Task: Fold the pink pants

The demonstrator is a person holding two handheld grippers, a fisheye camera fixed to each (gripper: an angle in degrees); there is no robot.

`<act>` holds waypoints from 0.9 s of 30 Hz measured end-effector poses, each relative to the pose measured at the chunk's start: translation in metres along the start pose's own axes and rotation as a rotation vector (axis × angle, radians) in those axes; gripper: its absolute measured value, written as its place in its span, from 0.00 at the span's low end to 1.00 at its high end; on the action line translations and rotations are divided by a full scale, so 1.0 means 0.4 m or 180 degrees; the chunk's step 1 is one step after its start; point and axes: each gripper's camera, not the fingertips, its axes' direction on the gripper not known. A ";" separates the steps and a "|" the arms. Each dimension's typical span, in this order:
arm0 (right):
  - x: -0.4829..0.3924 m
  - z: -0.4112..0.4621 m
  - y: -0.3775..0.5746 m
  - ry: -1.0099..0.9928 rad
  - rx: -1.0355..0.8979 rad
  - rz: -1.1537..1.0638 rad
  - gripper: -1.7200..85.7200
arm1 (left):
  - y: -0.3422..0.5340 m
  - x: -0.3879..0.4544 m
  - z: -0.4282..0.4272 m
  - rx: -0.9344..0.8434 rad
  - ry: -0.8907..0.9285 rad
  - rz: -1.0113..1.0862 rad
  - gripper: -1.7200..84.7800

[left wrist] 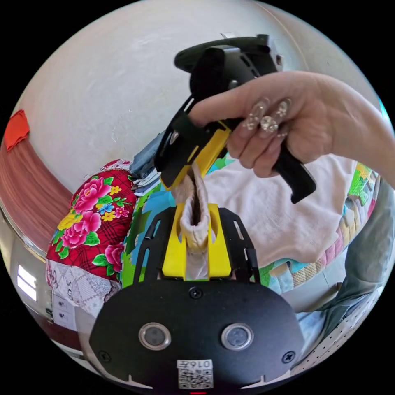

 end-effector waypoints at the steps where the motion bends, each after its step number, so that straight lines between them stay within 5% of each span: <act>1: 0.020 -0.003 -0.015 0.0078 -0.0023 0.0083 0.16 | -0.017 0.008 -0.011 -0.0019 -0.0033 0.0013 0.10; 13: 0.159 -0.391 -0.073 0.0729 -0.0342 -0.0658 0.09 | -0.474 0.023 -0.331 0.0432 0.1036 0.0011 0.12; 21: 0.442 -0.838 0.094 0.1097 -0.0375 -0.0429 0.09 | -0.846 0.313 -0.465 0.0878 0.1564 0.0632 0.12; 27: 0.811 -1.078 0.279 0.1144 -0.0370 0.0087 0.09 | -1.052 0.569 -0.389 0.0697 0.2015 0.0710 0.12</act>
